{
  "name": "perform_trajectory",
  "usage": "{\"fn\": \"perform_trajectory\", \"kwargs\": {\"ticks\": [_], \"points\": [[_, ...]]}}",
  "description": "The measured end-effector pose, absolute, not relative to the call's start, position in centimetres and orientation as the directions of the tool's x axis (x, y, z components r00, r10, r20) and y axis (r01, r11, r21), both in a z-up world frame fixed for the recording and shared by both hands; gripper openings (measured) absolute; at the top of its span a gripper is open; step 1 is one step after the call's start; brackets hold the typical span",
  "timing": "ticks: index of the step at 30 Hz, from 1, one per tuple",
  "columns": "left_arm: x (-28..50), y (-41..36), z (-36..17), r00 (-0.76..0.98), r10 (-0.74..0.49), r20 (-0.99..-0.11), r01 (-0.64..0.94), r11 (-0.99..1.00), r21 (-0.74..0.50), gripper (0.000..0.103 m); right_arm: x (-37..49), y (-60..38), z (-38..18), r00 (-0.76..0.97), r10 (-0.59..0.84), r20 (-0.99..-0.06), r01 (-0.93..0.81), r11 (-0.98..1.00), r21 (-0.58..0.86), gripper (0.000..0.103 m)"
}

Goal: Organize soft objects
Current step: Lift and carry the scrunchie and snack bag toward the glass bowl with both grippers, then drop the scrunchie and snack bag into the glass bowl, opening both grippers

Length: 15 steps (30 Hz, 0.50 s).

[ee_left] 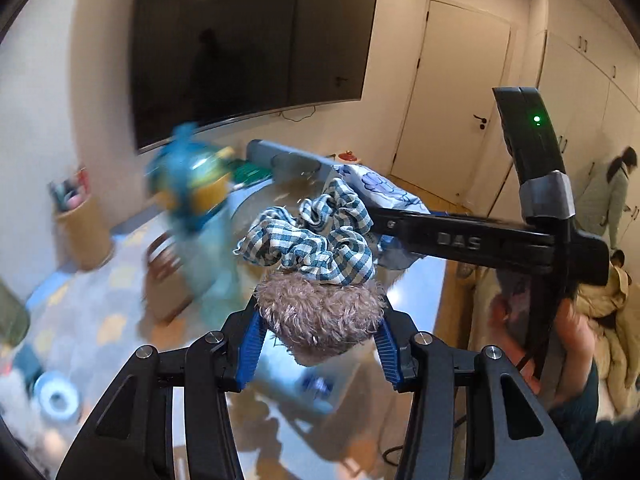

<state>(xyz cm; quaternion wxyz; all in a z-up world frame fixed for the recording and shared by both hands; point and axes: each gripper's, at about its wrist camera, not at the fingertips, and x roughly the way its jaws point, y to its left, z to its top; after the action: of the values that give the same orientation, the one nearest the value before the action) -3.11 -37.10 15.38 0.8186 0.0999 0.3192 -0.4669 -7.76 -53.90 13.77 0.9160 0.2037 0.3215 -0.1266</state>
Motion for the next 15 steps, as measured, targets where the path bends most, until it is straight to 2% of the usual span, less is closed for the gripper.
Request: {"fn": "perform_trajectory", "kwargs": {"ticks": [3, 8, 10, 11, 12, 13, 15], "points": [[-1.8, -41.4, 14.6, 0.371, -0.677, -0.636, 0.815, 0.566, -0.127, 0.046, -6.3, -57.7, 13.0, 0.735, -0.141, -0.663, 0.454, 0.829, 0.327, 0.053], [0.1, -46.8, 12.8, 0.416, -0.622, -0.663, 0.795, 0.602, -0.066, 0.047, -4.5, -62.2, 10.3, 0.721, -0.1, -0.686, 0.503, 0.757, 0.417, 0.053], [0.7, -48.2, 12.2, 0.439, -0.608, -0.662, 0.794, 0.608, -0.032, 0.056, -3.9, -63.0, 9.8, 0.724, -0.116, -0.681, 0.511, 0.752, 0.416, 0.056], [0.7, -48.6, 12.1, 0.461, -0.594, -0.659, 0.786, 0.619, -0.008, 0.062, -3.4, -63.4, 9.5, 0.723, -0.113, -0.681, 0.509, 0.754, 0.415, 0.061], [0.6, -49.0, 11.9, 0.478, -0.582, -0.658, 0.782, 0.622, 0.018, 0.078, -3.1, -63.9, 9.2, 0.717, -0.109, -0.689, 0.513, 0.752, 0.415, 0.07], [0.7, -49.2, 11.8, 0.485, -0.578, -0.657, 0.784, 0.619, 0.034, 0.081, -3.2, -64.2, 8.9, 0.714, -0.104, -0.693, 0.517, 0.746, 0.421, 0.075], [0.7, -49.0, 11.5, 0.456, -0.59, -0.666, 0.802, 0.597, 0.02, 0.081, -3.6, -64.9, 8.4, 0.722, -0.07, -0.688, 0.508, 0.729, 0.459, 0.075]]}}
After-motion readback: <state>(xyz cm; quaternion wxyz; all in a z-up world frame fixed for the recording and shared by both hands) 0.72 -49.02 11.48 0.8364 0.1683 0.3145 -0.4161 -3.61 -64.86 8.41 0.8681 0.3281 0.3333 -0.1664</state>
